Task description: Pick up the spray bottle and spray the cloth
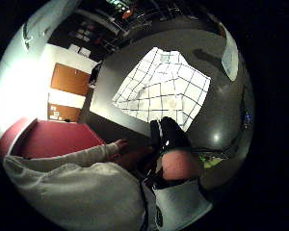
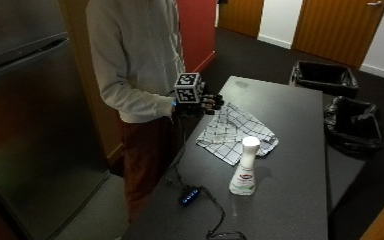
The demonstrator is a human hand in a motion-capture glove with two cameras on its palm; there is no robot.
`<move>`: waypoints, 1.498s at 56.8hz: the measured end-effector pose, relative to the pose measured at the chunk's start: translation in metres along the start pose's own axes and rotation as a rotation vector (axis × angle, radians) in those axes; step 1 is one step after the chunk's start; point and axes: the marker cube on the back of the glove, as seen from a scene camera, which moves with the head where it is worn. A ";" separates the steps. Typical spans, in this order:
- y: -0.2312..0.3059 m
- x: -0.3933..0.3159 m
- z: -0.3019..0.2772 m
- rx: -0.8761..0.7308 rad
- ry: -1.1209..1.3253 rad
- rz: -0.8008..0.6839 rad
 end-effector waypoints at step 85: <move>-0.158 0.163 0.043 0.640 -0.856 0.759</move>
